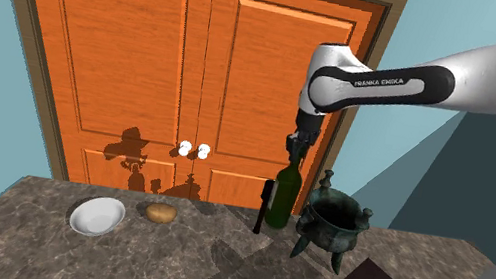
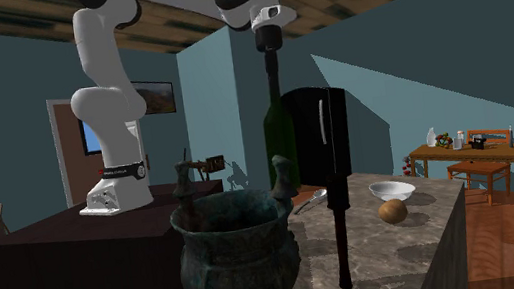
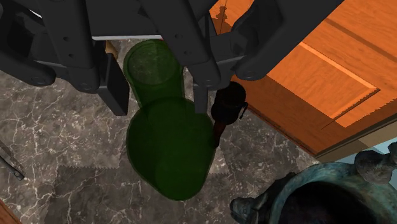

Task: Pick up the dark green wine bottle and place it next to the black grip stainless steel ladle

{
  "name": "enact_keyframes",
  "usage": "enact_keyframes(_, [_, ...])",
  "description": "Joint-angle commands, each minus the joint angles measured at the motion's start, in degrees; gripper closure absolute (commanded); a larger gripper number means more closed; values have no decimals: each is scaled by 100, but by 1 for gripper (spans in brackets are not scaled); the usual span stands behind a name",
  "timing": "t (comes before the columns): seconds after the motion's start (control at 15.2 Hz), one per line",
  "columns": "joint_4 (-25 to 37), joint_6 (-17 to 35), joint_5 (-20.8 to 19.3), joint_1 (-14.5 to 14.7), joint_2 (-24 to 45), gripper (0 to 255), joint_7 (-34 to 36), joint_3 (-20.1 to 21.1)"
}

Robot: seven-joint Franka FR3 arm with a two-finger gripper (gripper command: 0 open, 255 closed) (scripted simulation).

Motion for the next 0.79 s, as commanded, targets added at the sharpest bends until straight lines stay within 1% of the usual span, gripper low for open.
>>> enact_keyframes(0.0, [102, -158, 7, 7, -55, 255, 4, 8])
enact_keyframes(0.73, [853, -997, 25, 10, -145, 255, -42, 10])
